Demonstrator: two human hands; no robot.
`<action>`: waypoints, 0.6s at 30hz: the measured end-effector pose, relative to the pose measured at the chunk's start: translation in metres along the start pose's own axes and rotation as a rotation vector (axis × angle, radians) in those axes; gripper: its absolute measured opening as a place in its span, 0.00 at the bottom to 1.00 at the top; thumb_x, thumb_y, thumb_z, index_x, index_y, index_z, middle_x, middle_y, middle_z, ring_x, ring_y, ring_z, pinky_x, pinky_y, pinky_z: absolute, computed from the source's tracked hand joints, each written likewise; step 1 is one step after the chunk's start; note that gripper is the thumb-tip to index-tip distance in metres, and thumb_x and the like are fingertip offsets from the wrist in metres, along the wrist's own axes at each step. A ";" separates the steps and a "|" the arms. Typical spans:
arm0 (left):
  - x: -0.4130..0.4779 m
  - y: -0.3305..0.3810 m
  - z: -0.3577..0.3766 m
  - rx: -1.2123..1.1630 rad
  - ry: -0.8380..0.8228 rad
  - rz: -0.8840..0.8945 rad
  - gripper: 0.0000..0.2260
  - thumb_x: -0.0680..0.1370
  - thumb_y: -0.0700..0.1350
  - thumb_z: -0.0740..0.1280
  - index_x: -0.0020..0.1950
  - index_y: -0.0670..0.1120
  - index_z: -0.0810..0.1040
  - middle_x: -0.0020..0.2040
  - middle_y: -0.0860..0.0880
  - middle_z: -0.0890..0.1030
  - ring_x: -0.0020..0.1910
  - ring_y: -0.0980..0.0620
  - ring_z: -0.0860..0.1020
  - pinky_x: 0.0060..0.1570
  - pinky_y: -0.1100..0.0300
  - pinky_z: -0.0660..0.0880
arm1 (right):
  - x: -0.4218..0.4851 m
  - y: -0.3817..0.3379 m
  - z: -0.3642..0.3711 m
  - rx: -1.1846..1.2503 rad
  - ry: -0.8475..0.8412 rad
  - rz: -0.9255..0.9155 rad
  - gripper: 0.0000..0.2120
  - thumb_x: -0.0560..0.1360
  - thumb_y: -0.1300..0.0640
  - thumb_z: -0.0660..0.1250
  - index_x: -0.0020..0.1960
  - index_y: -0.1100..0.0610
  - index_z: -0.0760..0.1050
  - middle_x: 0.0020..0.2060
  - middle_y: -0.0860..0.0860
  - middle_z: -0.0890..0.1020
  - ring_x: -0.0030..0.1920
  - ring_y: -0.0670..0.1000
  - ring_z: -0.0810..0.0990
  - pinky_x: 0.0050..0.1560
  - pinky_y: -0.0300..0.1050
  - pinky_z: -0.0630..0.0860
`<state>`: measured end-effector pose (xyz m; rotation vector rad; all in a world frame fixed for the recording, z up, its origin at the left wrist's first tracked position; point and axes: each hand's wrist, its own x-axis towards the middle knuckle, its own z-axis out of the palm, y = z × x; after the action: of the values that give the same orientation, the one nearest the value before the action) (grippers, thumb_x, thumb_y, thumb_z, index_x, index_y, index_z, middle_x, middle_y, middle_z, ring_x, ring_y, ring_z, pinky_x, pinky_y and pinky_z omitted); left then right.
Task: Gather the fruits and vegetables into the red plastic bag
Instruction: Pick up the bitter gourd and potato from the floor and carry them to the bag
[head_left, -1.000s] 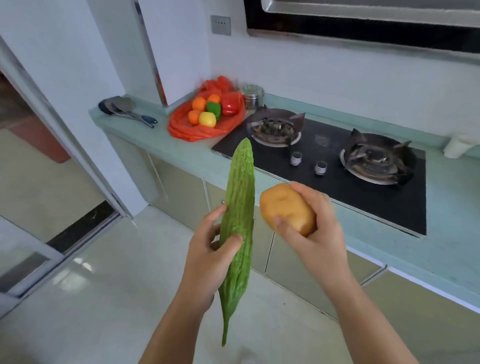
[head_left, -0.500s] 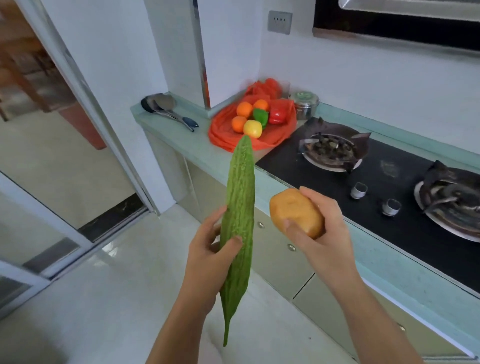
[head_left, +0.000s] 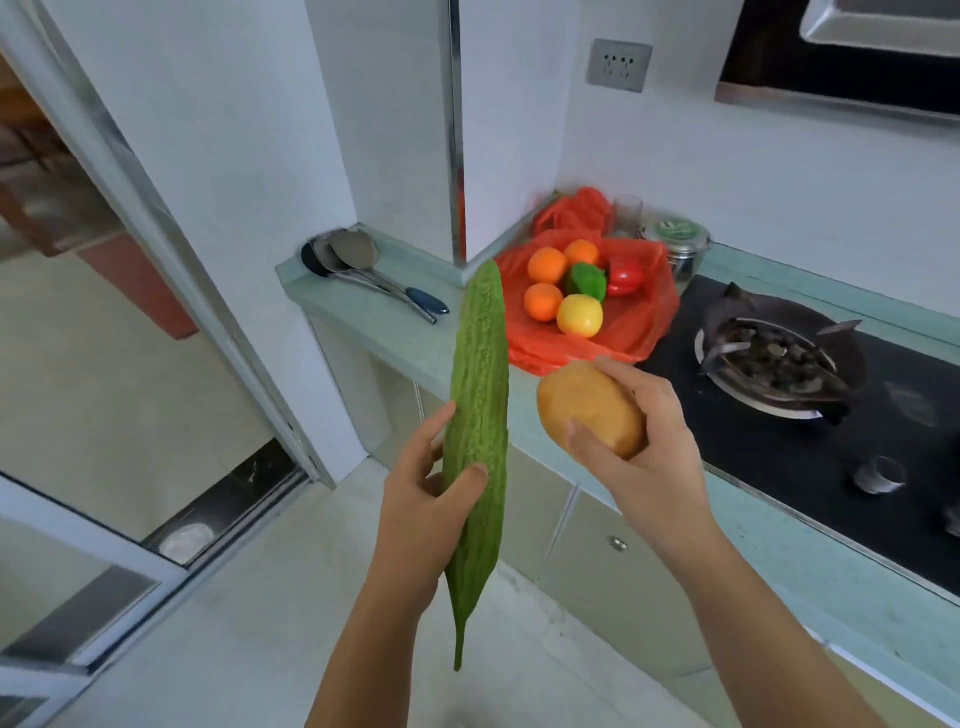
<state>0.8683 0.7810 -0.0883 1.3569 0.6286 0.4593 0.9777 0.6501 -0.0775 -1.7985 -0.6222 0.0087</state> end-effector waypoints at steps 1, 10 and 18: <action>0.012 0.002 -0.007 0.010 -0.005 0.004 0.23 0.75 0.34 0.65 0.63 0.57 0.73 0.53 0.52 0.79 0.39 0.58 0.81 0.33 0.64 0.76 | 0.008 0.000 0.009 -0.008 0.010 -0.002 0.25 0.64 0.54 0.72 0.56 0.38 0.68 0.57 0.47 0.72 0.55 0.37 0.69 0.51 0.23 0.65; 0.094 -0.009 -0.028 0.118 -0.081 0.001 0.23 0.74 0.37 0.66 0.63 0.60 0.71 0.55 0.54 0.77 0.46 0.56 0.80 0.36 0.66 0.76 | 0.061 0.020 0.050 -0.063 0.102 0.059 0.24 0.63 0.50 0.69 0.57 0.41 0.68 0.54 0.43 0.71 0.52 0.33 0.69 0.48 0.21 0.64; 0.190 -0.015 -0.008 0.192 -0.137 0.041 0.24 0.74 0.37 0.66 0.63 0.60 0.69 0.52 0.57 0.77 0.41 0.63 0.79 0.38 0.66 0.77 | 0.128 0.060 0.070 -0.090 0.154 0.111 0.23 0.67 0.53 0.73 0.57 0.38 0.67 0.54 0.43 0.70 0.52 0.33 0.68 0.44 0.21 0.65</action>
<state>1.0052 0.9060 -0.1317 1.5717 0.5429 0.3422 1.0895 0.7539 -0.1151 -1.8988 -0.4182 -0.0834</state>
